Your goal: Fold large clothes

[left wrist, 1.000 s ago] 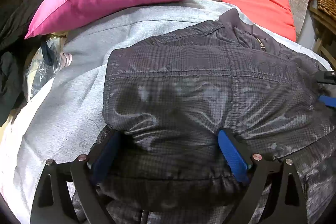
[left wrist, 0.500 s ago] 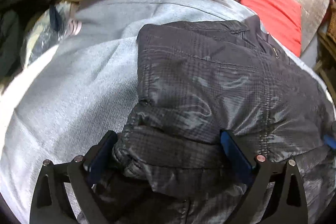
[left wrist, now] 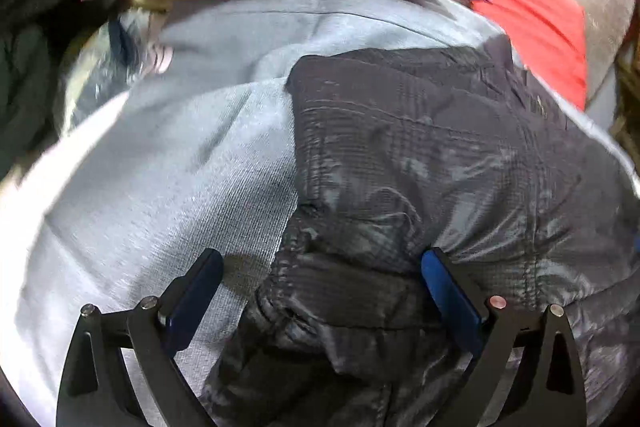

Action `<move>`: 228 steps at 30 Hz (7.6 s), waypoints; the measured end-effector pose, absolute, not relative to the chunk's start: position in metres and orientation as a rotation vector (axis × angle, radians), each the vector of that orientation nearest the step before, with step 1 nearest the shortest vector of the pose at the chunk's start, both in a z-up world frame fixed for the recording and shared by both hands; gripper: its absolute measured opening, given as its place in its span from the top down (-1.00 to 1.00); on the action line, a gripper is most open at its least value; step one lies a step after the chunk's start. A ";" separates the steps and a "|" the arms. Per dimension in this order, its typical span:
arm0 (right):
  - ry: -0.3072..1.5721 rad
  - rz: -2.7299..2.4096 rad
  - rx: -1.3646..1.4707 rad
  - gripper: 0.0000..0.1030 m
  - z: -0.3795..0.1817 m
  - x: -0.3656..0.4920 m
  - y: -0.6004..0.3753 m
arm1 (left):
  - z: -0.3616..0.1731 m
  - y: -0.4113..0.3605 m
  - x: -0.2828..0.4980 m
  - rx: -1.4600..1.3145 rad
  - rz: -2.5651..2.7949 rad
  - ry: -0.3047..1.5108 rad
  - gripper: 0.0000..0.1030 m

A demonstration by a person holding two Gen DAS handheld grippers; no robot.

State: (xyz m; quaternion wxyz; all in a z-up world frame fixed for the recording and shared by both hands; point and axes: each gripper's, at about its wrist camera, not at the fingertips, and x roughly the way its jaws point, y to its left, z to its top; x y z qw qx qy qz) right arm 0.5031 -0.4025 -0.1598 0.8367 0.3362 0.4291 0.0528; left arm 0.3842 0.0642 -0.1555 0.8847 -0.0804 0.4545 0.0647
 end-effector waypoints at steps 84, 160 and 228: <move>0.910 0.128 0.739 0.50 -0.200 0.073 -0.407 | -0.162 0.103 0.052 -0.325 -0.086 0.989 -0.20; 0.964 0.139 0.636 0.46 -0.192 0.076 -0.396 | -0.166 0.110 0.049 -0.457 -0.145 1.007 -0.01; 0.977 0.320 0.655 0.74 -0.163 -0.005 -0.413 | -0.088 0.122 -0.003 -0.266 -0.232 0.916 0.85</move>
